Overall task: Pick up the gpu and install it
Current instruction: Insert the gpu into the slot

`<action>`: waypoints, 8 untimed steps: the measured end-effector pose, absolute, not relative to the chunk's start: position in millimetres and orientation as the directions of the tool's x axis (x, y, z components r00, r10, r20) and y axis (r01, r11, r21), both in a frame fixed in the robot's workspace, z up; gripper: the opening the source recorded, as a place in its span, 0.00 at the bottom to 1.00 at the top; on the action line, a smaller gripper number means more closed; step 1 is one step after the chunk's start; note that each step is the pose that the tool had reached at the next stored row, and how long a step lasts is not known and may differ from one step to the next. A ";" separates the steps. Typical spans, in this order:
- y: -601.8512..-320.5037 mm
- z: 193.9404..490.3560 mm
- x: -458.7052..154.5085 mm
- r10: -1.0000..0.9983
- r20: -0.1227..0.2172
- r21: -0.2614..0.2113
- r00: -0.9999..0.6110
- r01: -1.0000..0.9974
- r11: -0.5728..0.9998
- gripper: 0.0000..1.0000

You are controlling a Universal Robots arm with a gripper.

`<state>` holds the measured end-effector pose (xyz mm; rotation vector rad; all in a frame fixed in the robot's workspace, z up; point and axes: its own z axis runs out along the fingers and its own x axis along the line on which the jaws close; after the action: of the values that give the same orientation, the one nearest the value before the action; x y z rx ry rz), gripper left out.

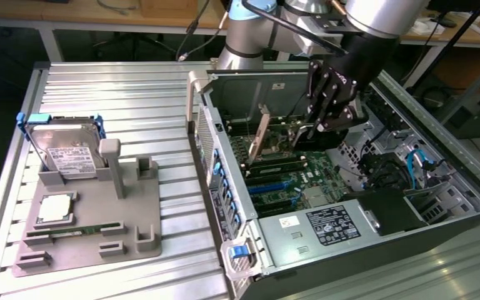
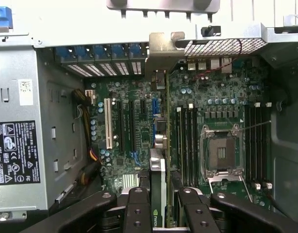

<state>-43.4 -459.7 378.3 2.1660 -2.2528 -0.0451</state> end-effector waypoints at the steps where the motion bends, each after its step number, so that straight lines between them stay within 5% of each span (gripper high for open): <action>1: -459.9 376.4 -43.4 -0.999 -0.008 0.032 -0.039 -0.999 0.039 0.27; 8: -461.0 362.6 -43.4 -0.999 -0.008 0.032 -0.039 -0.999 0.039 0.27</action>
<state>-43.4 -461.0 362.6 2.1660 -2.2528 -0.0450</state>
